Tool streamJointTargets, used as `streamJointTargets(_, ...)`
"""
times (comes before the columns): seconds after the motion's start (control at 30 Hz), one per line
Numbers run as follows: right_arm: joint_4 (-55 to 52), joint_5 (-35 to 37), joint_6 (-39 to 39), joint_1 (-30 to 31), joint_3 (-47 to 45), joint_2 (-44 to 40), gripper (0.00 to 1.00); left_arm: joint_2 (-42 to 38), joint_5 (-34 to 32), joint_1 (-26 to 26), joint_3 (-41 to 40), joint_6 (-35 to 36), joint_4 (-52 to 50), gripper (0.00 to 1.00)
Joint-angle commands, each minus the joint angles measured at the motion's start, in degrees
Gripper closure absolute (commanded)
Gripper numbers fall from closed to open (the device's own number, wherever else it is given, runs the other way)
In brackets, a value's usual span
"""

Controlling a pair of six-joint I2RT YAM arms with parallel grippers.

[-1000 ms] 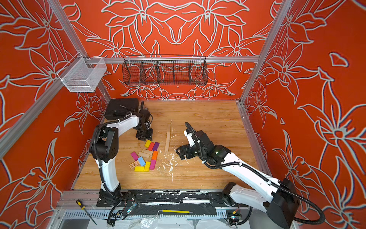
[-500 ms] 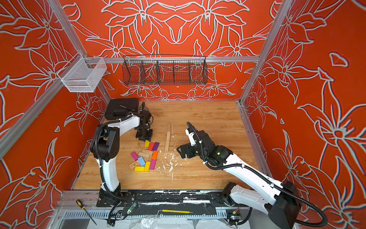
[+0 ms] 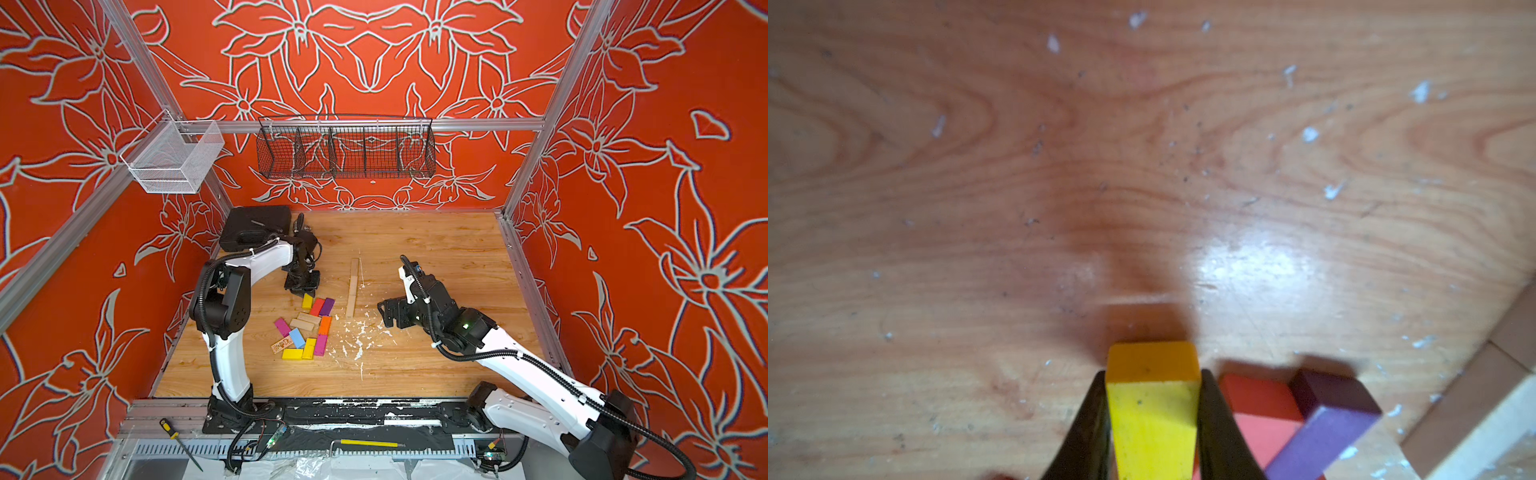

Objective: Assemble the letter k with building blocks
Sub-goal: Pick up the building block from the center of the board.

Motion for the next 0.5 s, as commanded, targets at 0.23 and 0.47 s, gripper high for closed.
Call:
streamJointTargets(0.23,-3.54,12.77,6.78,0.05,-3.15,-7.97,0.03,-3.26,0.0,-14.69,18.49,1.65,-3.6,0.77)
streamJointTargets(0.47,-3.87,13.46,8.32,0.04,-6.04,-14.54,0.03,9.71,-1.77,-21.59,37.44,11.88,-8.46,0.78)
